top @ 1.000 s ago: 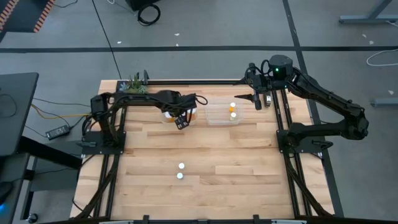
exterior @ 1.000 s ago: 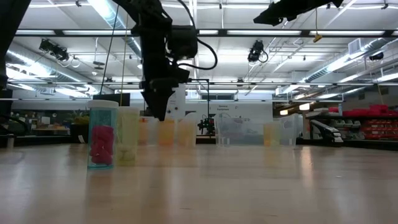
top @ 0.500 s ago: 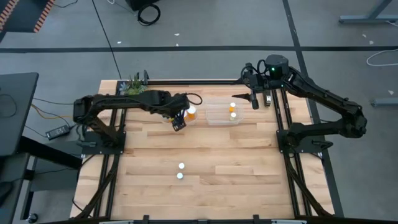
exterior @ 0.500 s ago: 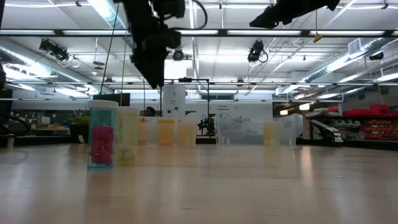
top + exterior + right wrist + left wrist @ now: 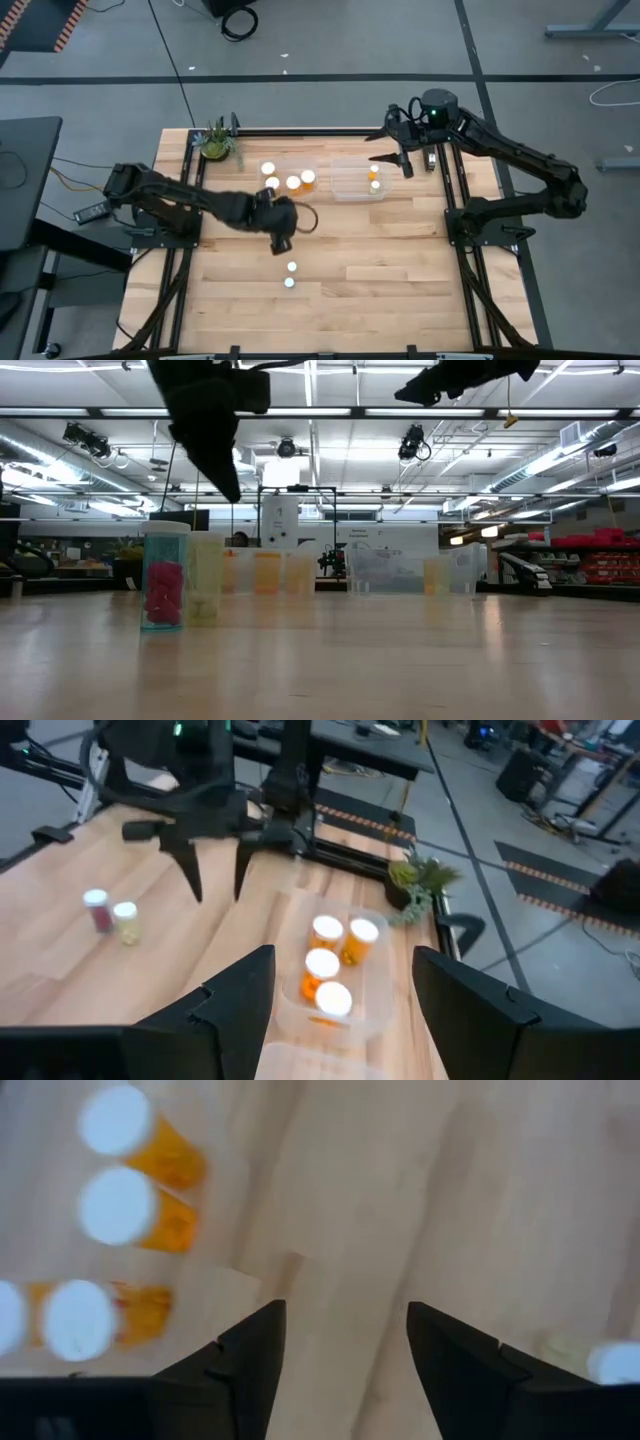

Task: Pick and place medicine bottles into bin by pill shape (circle, oval)
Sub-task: Put the small yellow pill bottle into the right transparent bin

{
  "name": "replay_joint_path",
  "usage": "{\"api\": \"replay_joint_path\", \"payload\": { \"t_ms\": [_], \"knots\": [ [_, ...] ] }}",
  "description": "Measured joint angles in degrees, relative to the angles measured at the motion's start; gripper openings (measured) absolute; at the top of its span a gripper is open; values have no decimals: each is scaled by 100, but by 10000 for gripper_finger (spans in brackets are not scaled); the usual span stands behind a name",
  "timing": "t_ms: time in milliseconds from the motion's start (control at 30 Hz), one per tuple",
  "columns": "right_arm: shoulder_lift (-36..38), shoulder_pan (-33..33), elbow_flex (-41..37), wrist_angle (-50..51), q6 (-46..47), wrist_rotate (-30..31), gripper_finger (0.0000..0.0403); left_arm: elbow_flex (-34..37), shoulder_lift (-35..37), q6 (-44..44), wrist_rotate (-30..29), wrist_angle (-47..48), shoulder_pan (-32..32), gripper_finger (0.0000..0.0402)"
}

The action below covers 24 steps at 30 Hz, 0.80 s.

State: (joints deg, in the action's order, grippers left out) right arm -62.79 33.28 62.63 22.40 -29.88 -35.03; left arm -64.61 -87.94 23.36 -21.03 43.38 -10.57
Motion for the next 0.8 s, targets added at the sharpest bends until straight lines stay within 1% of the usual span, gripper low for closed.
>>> {"api": "replay_joint_path", "payload": {
  "t_ms": [200,433,633,800],
  "knots": [
    [-148,-353,0,-230,-27,0,244,576,4,90,-223,-702,-491,189],
    [-423,-945,0,-771,172,-22,244,959,116,-456,-286,-1231,-616,167],
    [-678,-1515,-2,-1141,182,-17,244,1311,429,-878,-284,-1569,-741,152],
    [-732,-1912,-4,-1423,480,126,244,1654,647,-738,-74,-1951,-982,142]
  ]
}}
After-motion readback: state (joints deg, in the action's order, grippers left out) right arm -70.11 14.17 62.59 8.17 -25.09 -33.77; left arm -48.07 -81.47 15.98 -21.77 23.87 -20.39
